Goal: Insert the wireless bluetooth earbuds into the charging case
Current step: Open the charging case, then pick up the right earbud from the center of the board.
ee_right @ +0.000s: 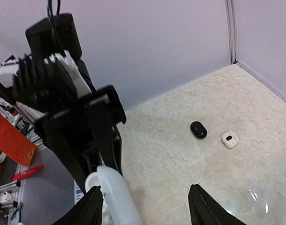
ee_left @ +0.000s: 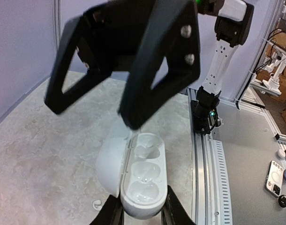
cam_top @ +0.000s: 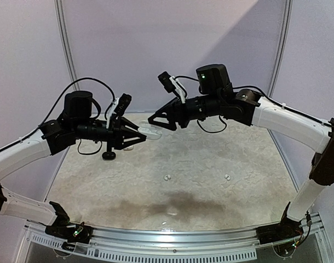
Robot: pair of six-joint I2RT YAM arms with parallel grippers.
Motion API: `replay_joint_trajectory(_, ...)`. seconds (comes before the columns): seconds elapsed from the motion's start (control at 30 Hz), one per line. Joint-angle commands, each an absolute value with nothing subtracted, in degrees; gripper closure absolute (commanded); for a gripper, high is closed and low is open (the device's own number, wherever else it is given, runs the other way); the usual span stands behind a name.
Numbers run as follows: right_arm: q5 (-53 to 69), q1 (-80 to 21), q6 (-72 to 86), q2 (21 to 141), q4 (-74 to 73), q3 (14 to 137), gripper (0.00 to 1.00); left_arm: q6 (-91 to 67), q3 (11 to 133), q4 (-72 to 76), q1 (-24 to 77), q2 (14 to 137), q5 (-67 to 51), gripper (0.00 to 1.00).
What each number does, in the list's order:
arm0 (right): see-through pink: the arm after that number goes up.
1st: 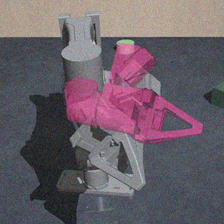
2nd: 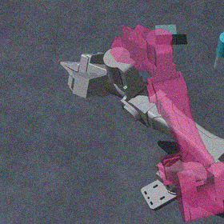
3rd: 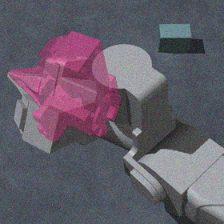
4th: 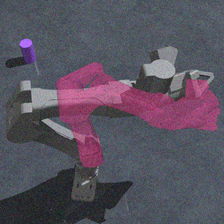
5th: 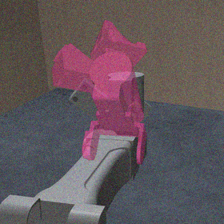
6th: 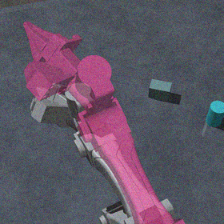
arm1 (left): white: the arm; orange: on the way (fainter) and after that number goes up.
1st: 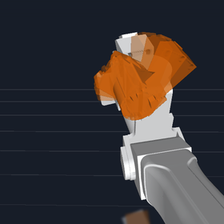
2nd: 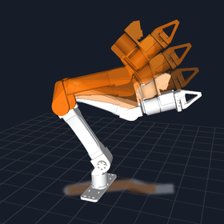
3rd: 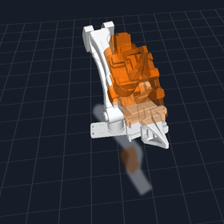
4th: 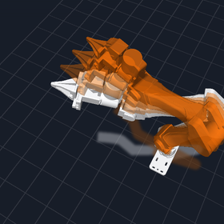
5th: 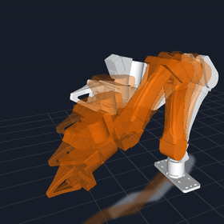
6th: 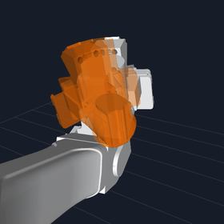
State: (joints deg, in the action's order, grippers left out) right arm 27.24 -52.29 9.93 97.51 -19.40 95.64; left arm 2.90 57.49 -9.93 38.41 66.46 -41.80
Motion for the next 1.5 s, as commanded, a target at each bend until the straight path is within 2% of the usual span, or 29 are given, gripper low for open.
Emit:
replay_joint_trajectory(0.0, 31.1, -49.9, 17.0, 96.6, -10.7, 96.1, 0.36, -1.7, 54.9, -7.7, 38.3, 68.3, -44.2, 1.0)
replay_joint_trajectory(0.23, 27.7, -47.6, 21.1, 92.8, -7.0, 94.0, 0.35, -1.6, 53.7, -7.2, 37.9, 69.4, -43.4, 1.0)
replay_joint_trajectory(0.3, 18.3, -46.5, 21.8, 91.0, -14.2, 93.0, 0.35, -1.4, 53.7, -6.9, 37.9, 69.6, -43.1, 1.0)
replay_joint_trajectory(0.37, 3.7, -44.8, 23.4, 88.3, -23.8, 90.0, 0.37, -1.1, 53.7, -6.9, 37.9, 69.9, -42.6, 1.0)
replay_joint_trajectory(0.43, -8.5, -42.2, 27.0, 86.2, -33.9, 85.6, 0.44, -0.3, 53.7, -7.0, 37.9, 70.2, -42.4, 1.0)
replay_joint_trajectory(0.53, -13.2, -37.7, 31.1, 84.6, -44.1, 78.4, 0.55, -0.1, 53.8, -7.1, 37.9, 70.3, -42.3, 1.0)
replay_joint_trajectory(0.63, -11.6, -34.2, 31.7, 84.9, -46.8, 71.2, 0.64, 1.0, 54.0, -7.3, 37.9, 70.3, -42.4, 1.0)
replay_joint_trajectory(0.8, -6.2, -30.3, 29.3, 86.4, -43.0, 62.2, 0.71, 2.0, 54.0, -8.0, 38.0, 69.8, -42.5, 1.0)
replay_joint_trajectory(1.17, -0.7, -28.5, 24.6, 95.6, -37.6, 58.3, 0.76, 2.5, 53.2, -7.9, 38.0, 68.5, -42.0, 1.0)
replay_joint_trajectory(1.47, 2.4, -28.6, 24.8, 97.0, -37.4, 56.3, 0.81, 3.0, 52.9, -7.6, 38.0, 68.6, -41.4, 1.0)
